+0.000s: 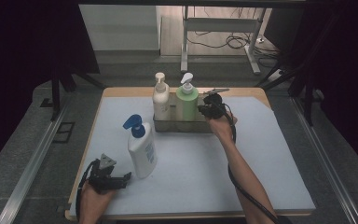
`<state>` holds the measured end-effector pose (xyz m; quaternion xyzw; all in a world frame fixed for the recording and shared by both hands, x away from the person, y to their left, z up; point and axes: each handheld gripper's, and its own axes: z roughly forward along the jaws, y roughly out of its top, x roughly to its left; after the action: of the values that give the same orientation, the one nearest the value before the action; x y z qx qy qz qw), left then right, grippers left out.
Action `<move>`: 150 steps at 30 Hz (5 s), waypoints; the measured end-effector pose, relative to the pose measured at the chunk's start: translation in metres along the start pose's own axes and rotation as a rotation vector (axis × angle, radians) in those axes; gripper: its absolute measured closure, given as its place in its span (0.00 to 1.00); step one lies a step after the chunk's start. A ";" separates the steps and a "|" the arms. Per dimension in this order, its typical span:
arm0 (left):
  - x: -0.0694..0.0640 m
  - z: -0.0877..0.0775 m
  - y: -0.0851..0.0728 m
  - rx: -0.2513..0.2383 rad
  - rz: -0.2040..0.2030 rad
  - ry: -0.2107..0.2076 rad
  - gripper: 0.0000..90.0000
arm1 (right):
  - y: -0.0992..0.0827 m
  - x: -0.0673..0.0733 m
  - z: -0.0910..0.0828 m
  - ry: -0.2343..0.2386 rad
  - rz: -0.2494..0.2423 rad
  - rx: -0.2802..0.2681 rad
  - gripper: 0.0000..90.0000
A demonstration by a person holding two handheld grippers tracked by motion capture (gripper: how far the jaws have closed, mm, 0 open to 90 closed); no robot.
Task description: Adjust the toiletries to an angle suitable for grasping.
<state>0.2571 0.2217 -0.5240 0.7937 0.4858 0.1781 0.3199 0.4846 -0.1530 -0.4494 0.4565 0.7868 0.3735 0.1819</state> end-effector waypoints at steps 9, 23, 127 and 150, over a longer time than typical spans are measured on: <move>0.000 0.000 0.000 0.000 0.000 0.000 0.14 | 0.002 0.005 0.006 -0.001 0.016 0.016 1.00; 0.000 0.000 0.000 0.000 -0.001 0.000 0.14 | 0.001 0.012 0.011 0.020 0.005 0.029 1.00; 0.000 0.000 0.000 0.001 0.000 0.000 0.14 | -0.043 0.037 -0.112 0.140 -0.276 -0.003 0.00; 0.000 0.000 0.000 0.002 0.000 0.000 0.14 | -0.102 0.021 -0.148 0.130 -0.236 -0.007 0.00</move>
<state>0.2573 0.2216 -0.5239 0.7941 0.4861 0.1774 0.3189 0.3210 -0.2283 -0.4285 0.3347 0.8440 0.3810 0.1747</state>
